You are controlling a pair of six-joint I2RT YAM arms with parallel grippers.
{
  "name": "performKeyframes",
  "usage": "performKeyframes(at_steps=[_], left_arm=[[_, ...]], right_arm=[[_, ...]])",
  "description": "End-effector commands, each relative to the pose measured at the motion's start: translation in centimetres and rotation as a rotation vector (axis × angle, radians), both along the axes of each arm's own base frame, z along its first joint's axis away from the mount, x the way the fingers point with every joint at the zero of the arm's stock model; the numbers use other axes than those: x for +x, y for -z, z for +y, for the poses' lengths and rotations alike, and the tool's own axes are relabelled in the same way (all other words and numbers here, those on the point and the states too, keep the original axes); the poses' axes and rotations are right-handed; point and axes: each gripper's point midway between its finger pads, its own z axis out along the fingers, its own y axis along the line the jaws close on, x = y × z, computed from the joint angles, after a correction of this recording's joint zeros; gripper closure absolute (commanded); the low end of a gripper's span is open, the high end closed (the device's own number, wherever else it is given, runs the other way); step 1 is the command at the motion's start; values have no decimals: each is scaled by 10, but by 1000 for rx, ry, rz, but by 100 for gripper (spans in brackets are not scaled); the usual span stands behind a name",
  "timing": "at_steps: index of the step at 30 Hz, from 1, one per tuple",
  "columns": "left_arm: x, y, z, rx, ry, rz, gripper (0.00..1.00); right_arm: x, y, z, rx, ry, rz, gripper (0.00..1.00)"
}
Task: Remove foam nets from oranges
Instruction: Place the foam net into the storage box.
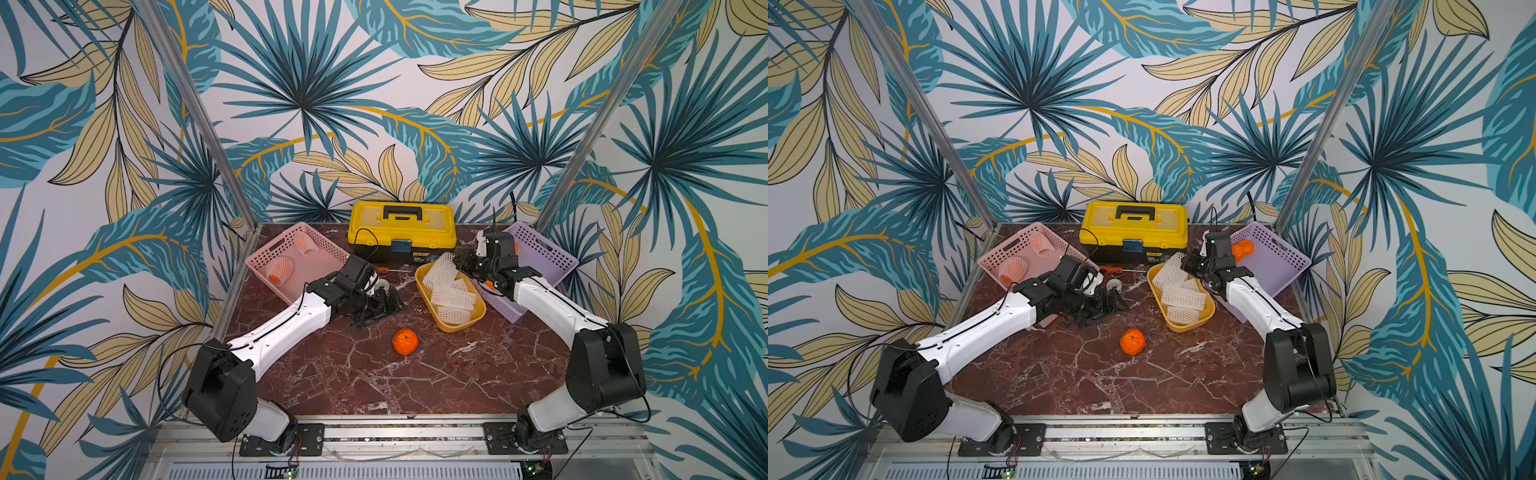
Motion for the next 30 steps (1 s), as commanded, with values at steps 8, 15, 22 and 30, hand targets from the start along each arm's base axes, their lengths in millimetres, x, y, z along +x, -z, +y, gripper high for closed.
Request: performKeyframes(at_steps=[8,15,22,30], left_arm=[[5,-4,10,21,-30,-18,1],[7,-3,11,22,-39,-13,2],[7,-3,14,19,-48,-8,1],[10,-6,18,9,-53,-13,1]], right_arm=[[5,87,-9,-106,45,157,89],[-4,82,-11,-127,58,135,86],[-21,45,-12,-119,68,40,69],[-47,35,-15,-116,67,23,58]])
